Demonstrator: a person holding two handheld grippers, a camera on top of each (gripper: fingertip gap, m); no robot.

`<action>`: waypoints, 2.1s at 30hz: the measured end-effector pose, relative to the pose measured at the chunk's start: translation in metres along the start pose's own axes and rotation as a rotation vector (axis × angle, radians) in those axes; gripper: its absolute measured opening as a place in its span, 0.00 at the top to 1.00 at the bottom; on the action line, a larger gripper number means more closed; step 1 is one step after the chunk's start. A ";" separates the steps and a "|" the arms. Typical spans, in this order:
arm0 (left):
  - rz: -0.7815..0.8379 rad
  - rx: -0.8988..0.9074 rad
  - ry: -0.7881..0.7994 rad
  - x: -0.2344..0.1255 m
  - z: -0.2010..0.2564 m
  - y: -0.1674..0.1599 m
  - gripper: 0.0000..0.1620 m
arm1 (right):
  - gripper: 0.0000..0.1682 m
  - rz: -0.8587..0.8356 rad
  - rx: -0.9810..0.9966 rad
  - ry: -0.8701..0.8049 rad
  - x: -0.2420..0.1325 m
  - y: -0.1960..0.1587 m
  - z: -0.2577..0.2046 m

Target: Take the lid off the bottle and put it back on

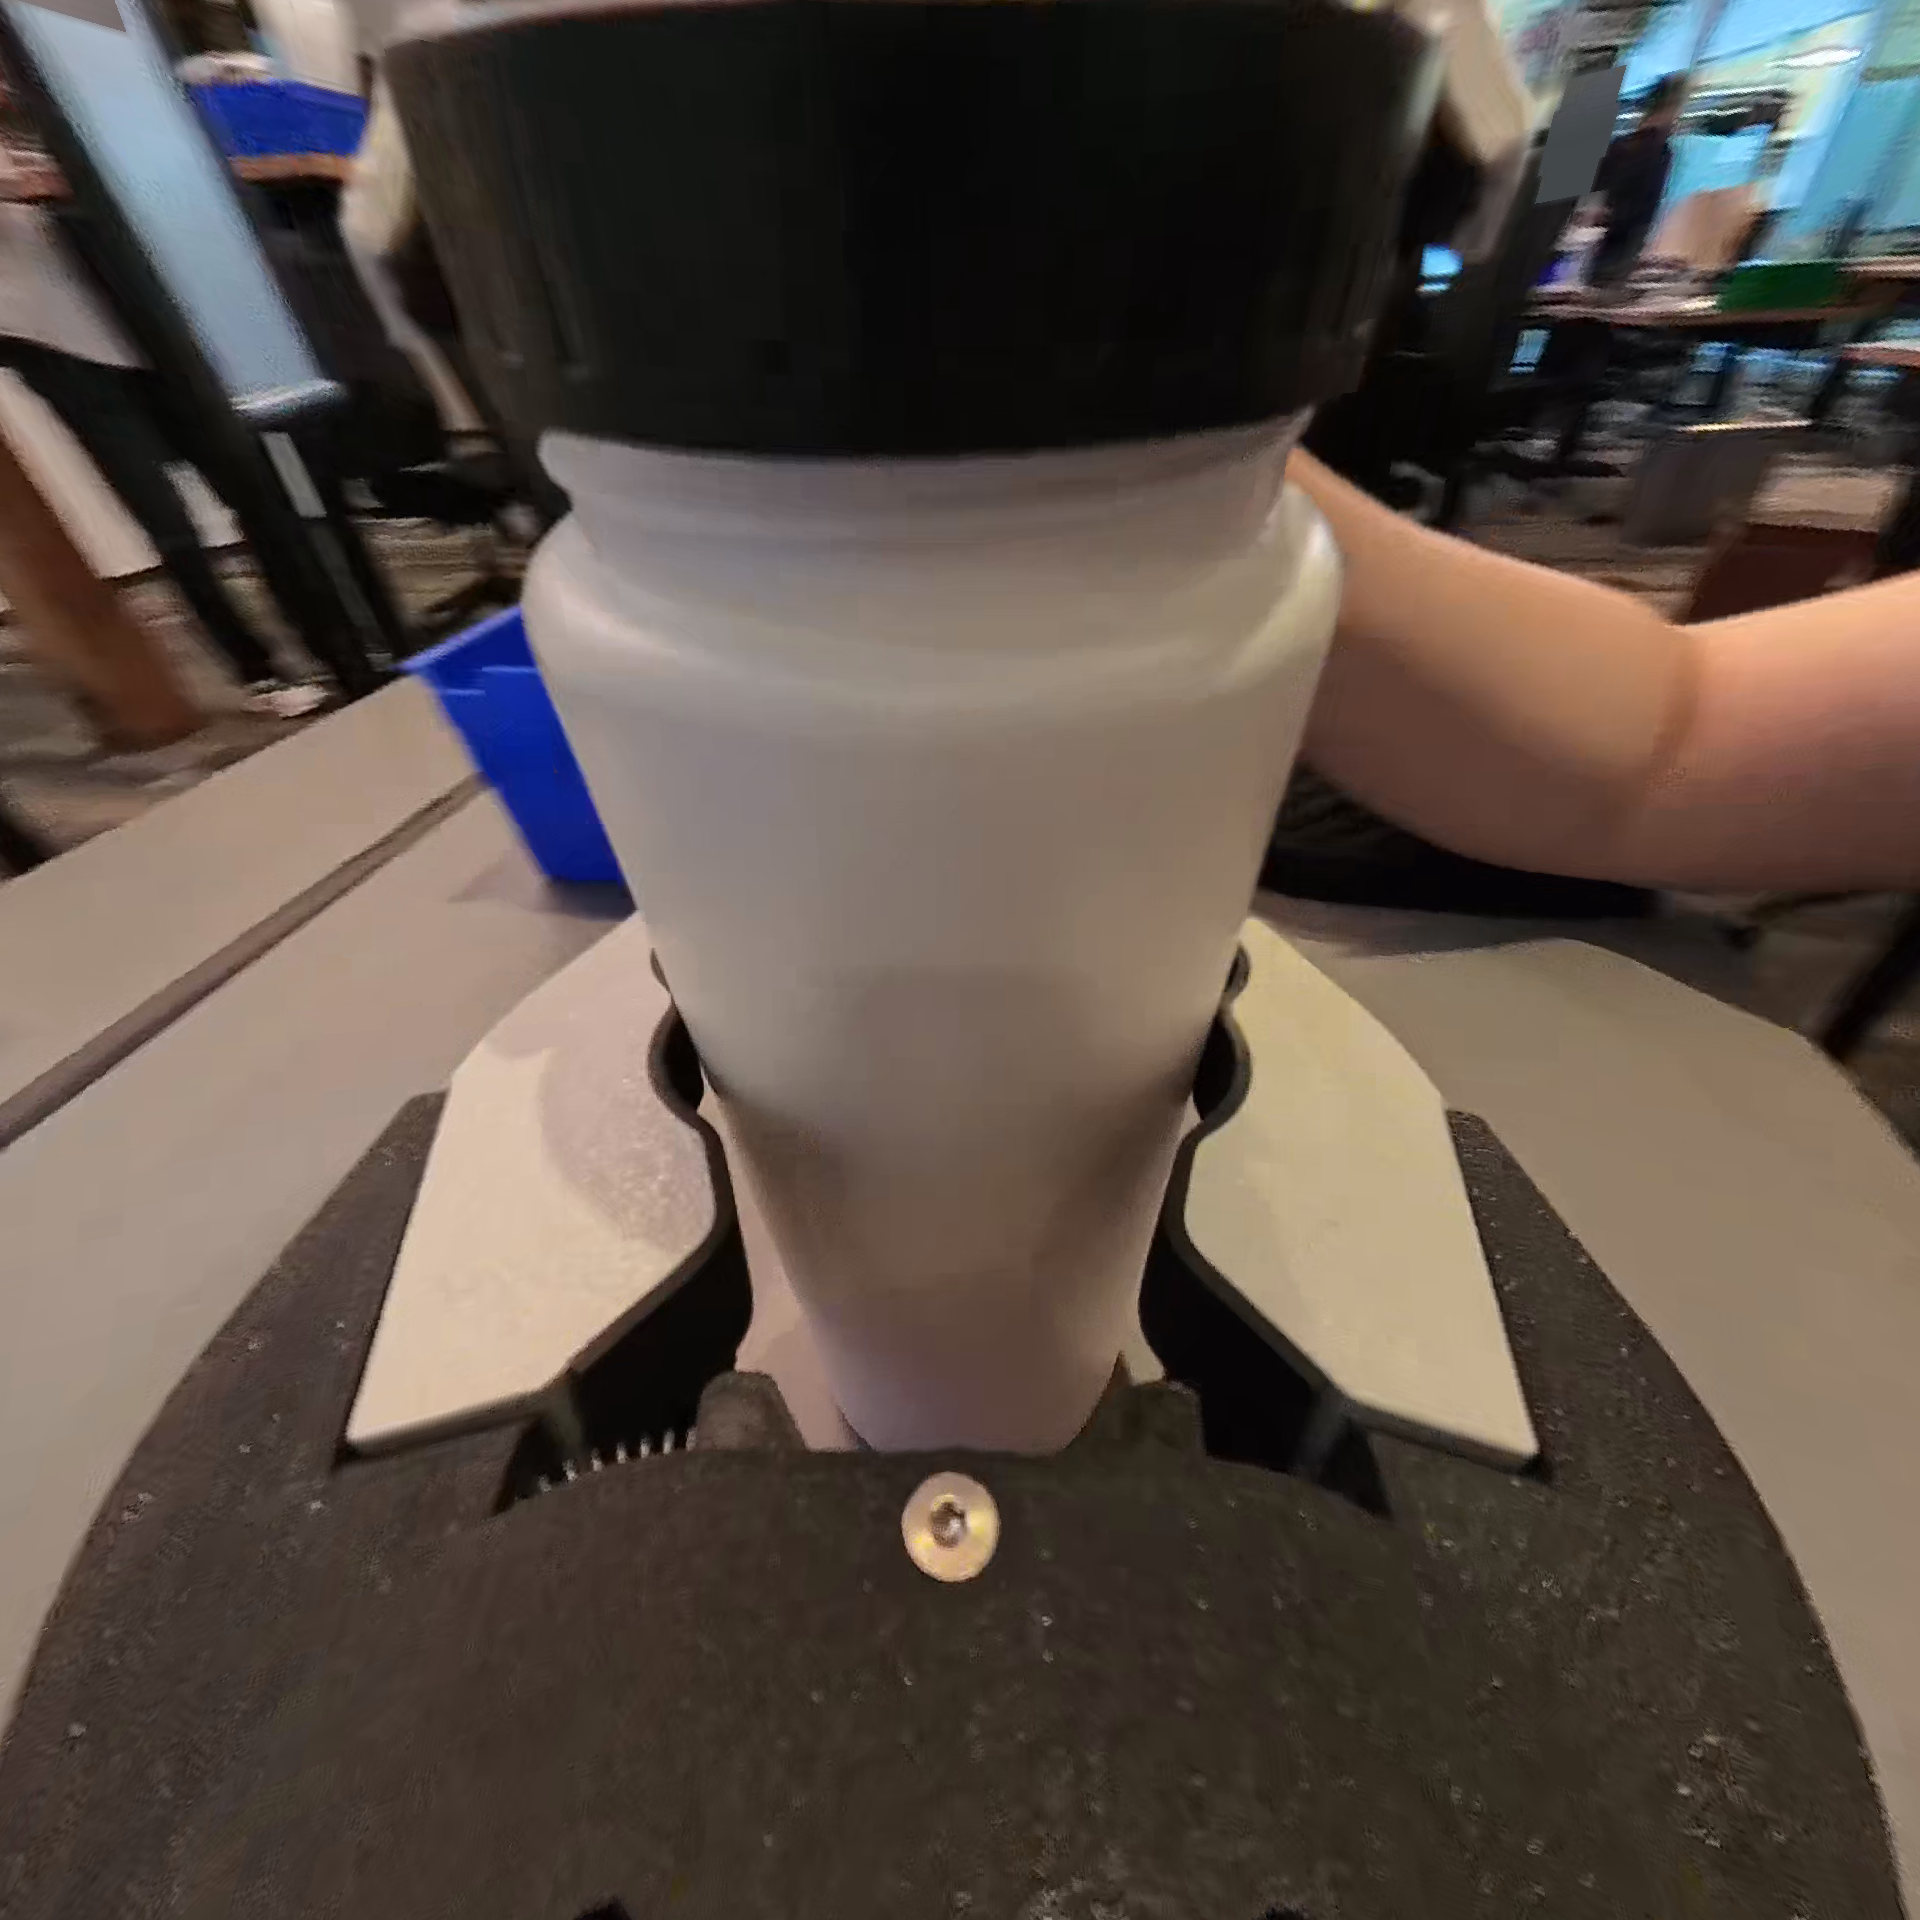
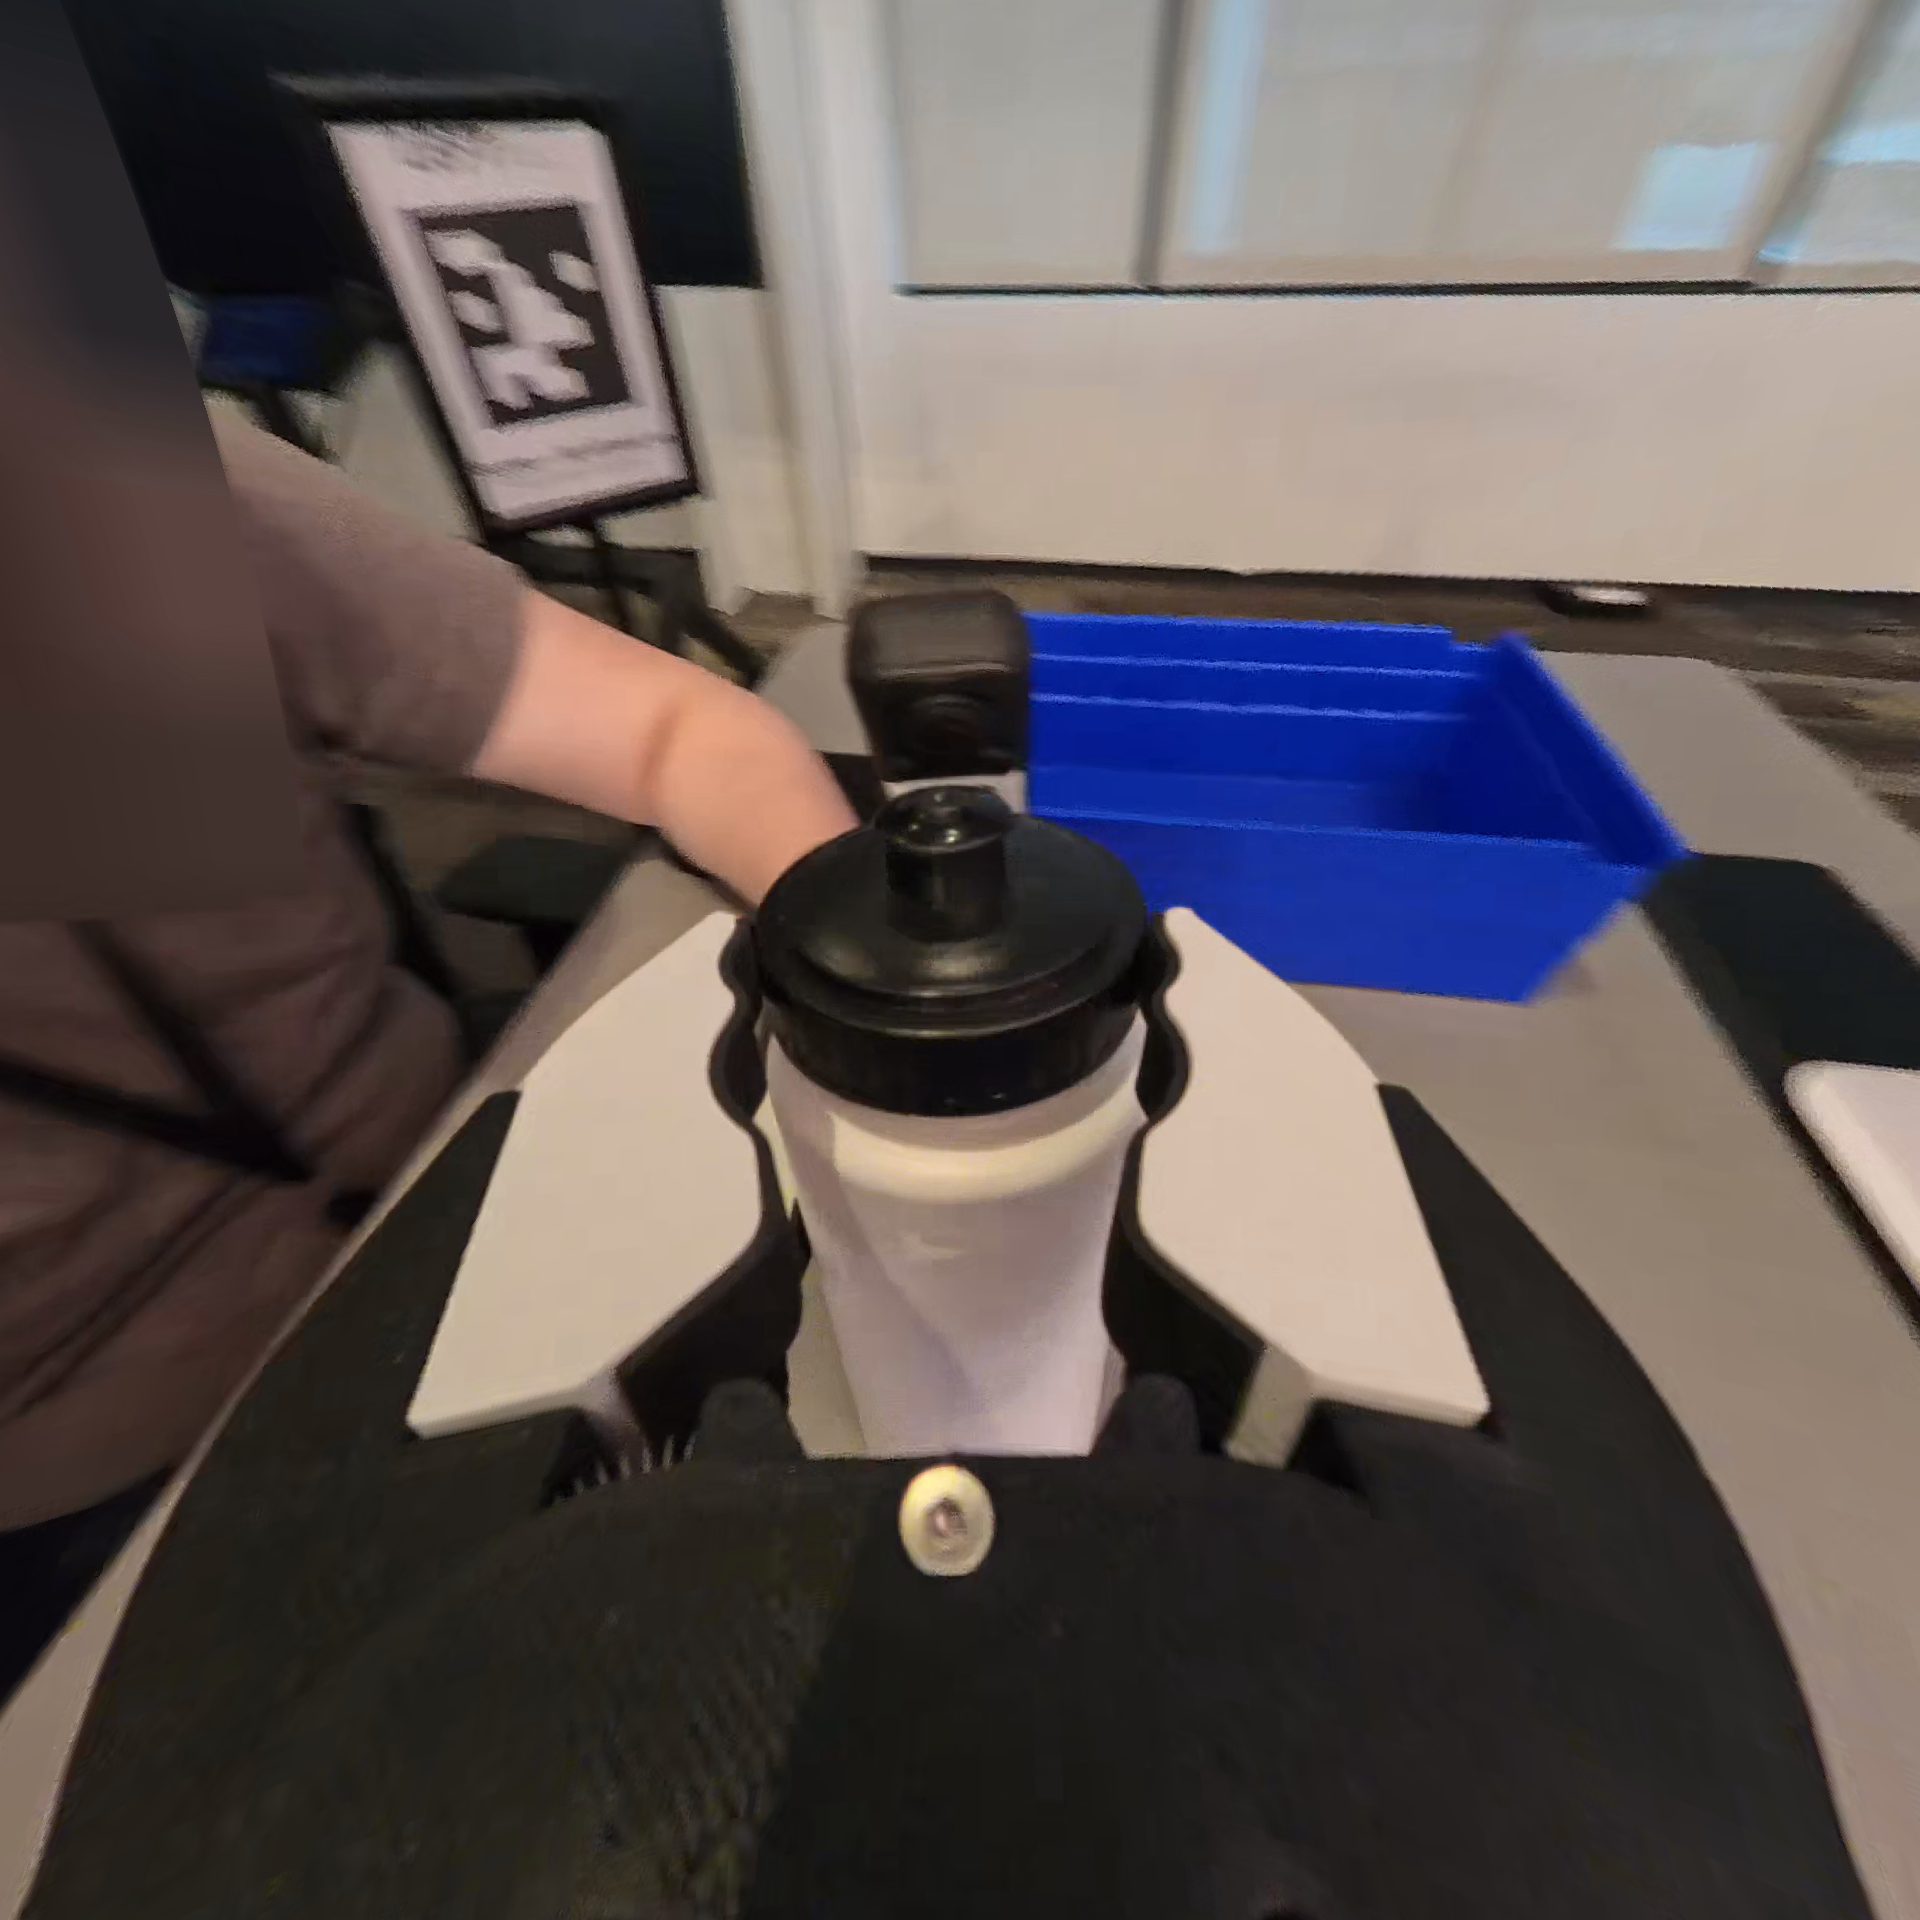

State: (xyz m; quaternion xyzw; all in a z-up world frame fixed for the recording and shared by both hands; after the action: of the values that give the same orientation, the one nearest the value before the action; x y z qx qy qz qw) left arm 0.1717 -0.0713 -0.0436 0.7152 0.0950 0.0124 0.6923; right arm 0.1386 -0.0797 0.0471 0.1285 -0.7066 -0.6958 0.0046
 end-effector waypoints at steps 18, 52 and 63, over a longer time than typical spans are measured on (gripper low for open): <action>-0.004 -0.070 0.026 -0.002 -0.006 -0.001 0.42 | 0.57 0.104 -0.008 -0.082 -0.004 0.020 0.008; -0.057 -0.058 0.135 -0.011 -0.028 -0.005 0.41 | 0.56 -0.756 0.811 -1.330 -0.305 -0.242 0.133; -0.041 -0.111 0.150 -0.016 -0.034 0.000 0.42 | 0.54 -0.805 0.820 -1.327 -0.307 -0.211 0.119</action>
State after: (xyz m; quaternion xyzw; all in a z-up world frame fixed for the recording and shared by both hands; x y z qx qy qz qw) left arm 0.1507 -0.0398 -0.0399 0.6707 0.1604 0.0569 0.7219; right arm 0.4501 0.0954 -0.1118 -0.0715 -0.6588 -0.2671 -0.6996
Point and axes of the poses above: each gripper's, where its closed fingertips meet, x out along the fingers, y out of its top, z = x × y across the jaws, the point moved 1 cm from there along -x, back along the fingers, and after that the axes turned 3 degrees about -y, right-handed, at the moved point
